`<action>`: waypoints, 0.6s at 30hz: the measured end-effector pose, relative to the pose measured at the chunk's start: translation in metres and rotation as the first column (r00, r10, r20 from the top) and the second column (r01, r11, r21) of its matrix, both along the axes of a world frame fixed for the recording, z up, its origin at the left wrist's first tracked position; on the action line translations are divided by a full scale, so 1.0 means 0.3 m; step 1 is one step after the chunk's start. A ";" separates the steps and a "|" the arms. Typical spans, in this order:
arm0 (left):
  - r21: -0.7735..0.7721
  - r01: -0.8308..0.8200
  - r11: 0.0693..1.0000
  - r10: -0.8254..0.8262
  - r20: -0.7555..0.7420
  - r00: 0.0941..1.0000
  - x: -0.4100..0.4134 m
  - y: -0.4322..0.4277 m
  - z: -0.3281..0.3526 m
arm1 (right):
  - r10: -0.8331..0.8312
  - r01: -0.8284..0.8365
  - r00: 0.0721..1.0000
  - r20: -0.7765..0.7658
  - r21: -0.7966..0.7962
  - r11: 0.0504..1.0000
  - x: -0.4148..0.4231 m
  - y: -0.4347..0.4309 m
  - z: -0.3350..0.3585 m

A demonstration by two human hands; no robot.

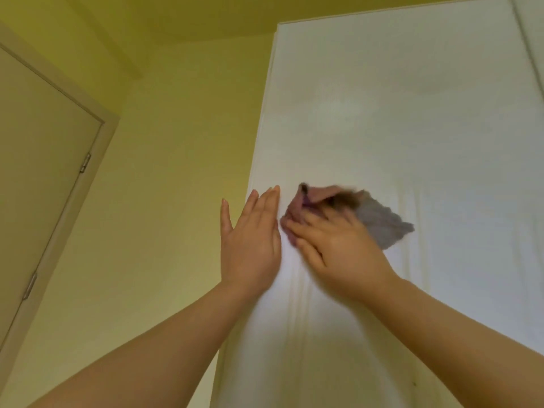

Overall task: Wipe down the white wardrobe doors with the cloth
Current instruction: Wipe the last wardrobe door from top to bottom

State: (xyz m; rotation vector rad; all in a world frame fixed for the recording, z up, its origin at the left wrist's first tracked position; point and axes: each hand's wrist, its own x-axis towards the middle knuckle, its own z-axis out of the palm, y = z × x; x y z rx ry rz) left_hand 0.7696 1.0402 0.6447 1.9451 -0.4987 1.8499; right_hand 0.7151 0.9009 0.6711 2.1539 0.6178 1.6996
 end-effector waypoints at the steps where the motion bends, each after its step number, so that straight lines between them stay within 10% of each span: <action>1: -0.011 0.005 1.000 -0.005 0.008 1.000 0.004 0.002 0.003 | -0.008 0.004 0.999 -0.048 -0.070 0.998 -0.010 -0.008 -0.010; 8: -0.021 -0.054 0.998 0.055 0.051 0.997 0.015 -0.052 0.029 | -0.013 -0.037 0.984 0.176 0.277 0.960 -0.069 -0.113 0.149; 14: 0.027 0.105 0.994 -0.107 0.069 0.992 -0.052 -0.102 0.098 | 0.017 -0.010 0.999 0.041 -0.168 0.986 -0.061 -0.197 0.113; 18: 0.124 0.070 0.990 -0.069 -0.013 0.998 -0.104 -0.149 0.145 | -0.307 0.261 0.946 0.102 0.320 0.911 -0.136 -0.284 0.186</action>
